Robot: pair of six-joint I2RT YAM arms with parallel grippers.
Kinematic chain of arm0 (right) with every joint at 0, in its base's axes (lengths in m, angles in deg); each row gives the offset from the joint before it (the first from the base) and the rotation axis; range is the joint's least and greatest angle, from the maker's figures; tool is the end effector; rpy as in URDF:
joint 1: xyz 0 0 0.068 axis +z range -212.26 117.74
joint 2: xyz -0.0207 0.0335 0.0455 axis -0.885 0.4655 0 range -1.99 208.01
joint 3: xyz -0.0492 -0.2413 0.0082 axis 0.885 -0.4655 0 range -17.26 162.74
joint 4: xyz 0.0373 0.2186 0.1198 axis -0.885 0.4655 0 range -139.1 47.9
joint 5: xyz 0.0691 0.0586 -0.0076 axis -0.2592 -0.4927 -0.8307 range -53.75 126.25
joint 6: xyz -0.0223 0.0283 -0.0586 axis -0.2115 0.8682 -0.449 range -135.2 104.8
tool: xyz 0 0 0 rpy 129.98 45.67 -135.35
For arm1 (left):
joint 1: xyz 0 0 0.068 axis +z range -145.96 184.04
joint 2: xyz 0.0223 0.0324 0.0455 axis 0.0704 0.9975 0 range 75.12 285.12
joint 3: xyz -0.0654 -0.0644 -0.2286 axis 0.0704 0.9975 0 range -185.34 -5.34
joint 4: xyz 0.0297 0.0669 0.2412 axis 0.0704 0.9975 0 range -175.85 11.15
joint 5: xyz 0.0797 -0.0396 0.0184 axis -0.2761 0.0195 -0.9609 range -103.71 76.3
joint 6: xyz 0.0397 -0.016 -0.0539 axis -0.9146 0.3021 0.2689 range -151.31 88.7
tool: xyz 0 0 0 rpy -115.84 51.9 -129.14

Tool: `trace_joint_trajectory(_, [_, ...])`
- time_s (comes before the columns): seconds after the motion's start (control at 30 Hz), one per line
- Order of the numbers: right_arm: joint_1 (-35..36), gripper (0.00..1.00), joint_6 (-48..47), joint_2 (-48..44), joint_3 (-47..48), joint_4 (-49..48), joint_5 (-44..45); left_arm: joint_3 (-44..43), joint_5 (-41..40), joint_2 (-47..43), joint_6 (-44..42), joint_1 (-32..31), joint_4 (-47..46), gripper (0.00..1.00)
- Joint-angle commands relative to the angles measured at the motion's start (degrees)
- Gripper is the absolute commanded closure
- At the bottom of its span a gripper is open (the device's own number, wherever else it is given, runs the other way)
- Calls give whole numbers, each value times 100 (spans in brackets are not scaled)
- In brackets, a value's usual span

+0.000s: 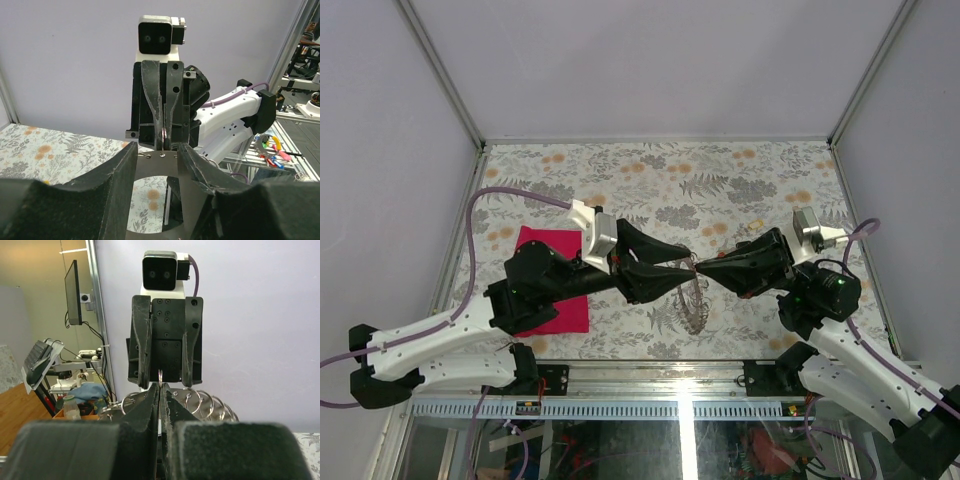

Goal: Put the keys on the keyring

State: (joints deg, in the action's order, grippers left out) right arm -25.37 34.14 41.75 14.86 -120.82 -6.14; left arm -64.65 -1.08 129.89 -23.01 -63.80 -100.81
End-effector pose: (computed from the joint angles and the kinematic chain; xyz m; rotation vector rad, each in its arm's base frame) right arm 0.0964 0.1192 0.3883 -0.7465 0.6437 1.5890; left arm 0.0770 -0.2212 0.4278 0.8410 1.0510 -1.2761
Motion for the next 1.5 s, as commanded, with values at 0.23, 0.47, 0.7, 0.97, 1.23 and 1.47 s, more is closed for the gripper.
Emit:
trace_joint_trajectory(0.23, [40, 100, 68, -32, 123, -602, -9, -122, -17, 169, 49, 9, -483, 73])
trace_joint_trajectory(0.47, [39, 100, -51, -40, 94, -425, -62, -166, 56, 175, 49, 6, -449, 81])
trace_joint_trajectory(0.7, [38, 100, -237, -68, 87, -159, -94, -203, 55, 209, 28, 6, -371, 86])
trace_joint_trajectory(0.97, [45, 100, -470, -163, 88, 202, -134, -195, -1, 216, -1, 4, -314, 83])
trace_joint_trajectory(1.23, [39, 100, -777, -279, 124, 681, -206, -325, 102, 283, -30, 3, -121, 100])
trace_joint_trajectory(1.47, [44, 87, -1593, -661, 367, 2010, -277, -721, 293, 403, -180, 9, 722, 100])
